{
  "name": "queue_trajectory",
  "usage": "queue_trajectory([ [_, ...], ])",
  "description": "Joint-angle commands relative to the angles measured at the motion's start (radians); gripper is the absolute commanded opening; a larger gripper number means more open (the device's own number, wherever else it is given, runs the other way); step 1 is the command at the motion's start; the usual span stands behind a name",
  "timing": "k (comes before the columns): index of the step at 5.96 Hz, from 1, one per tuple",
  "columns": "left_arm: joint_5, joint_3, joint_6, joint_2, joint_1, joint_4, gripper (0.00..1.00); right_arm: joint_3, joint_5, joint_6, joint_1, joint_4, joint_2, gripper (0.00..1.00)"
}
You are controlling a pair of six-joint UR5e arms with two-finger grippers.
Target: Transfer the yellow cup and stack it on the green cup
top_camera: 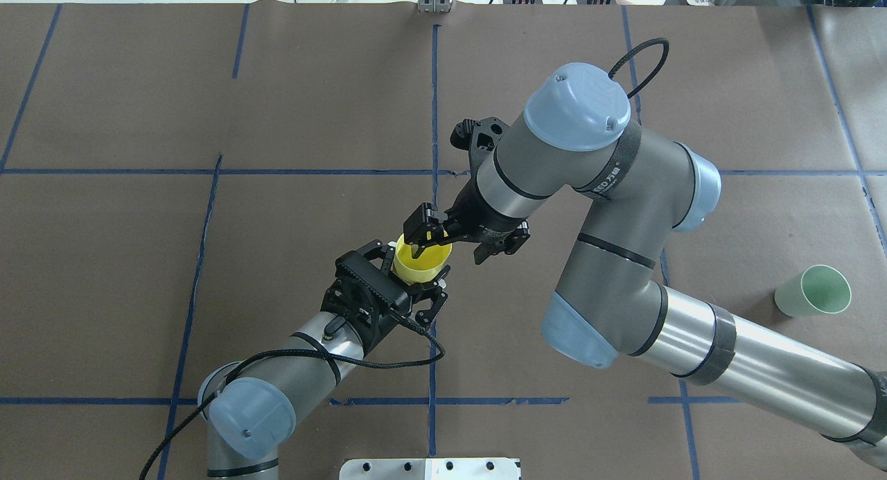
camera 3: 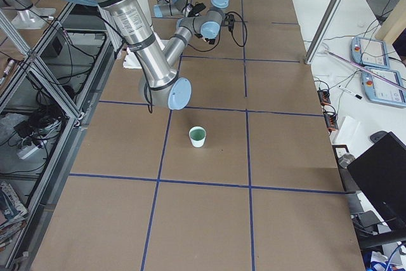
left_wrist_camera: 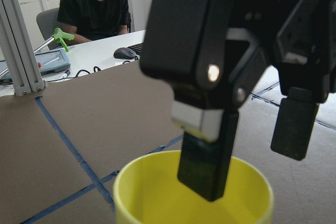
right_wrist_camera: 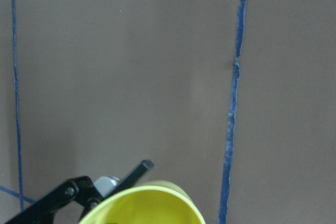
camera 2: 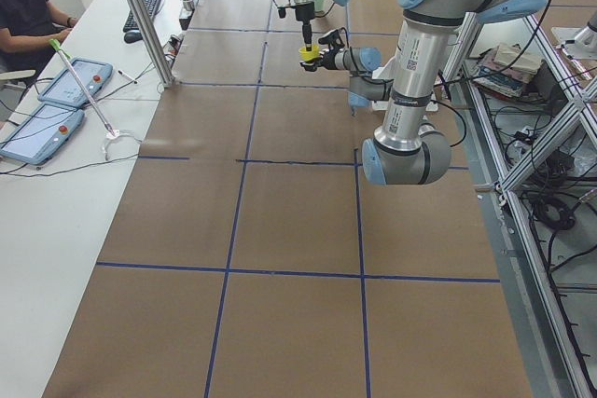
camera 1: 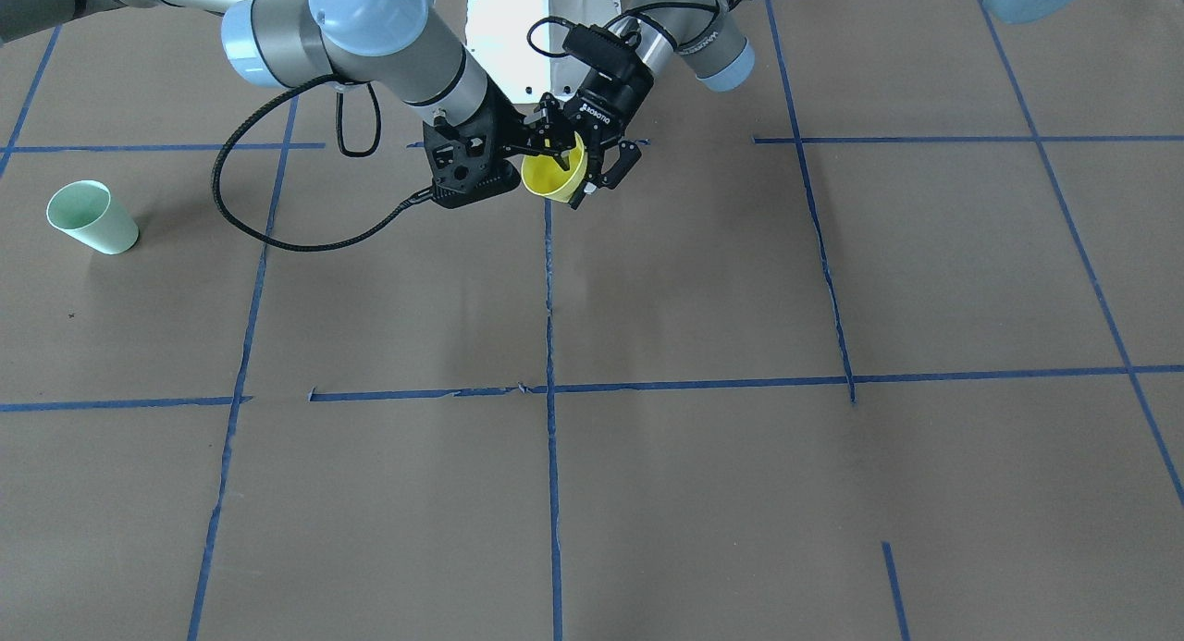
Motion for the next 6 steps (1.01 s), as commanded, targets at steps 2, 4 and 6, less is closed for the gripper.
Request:
queue_trajectory([
  [2,-0.009,-0.006,0.005,0.007,0.001,0.0,0.11,-0.016,0.003,-0.067,-0.001,0.062,-0.019,0.89],
  [4,-0.009,0.006,0.005,0.003,0.008,0.001,0.18,-0.012,-0.002,-0.066,-0.007,0.063,-0.02,0.55],
  [6,-0.009,0.008,0.005,0.001,0.01,0.001,0.31,-0.013,-0.005,-0.061,-0.015,0.076,-0.02,0.18],
])
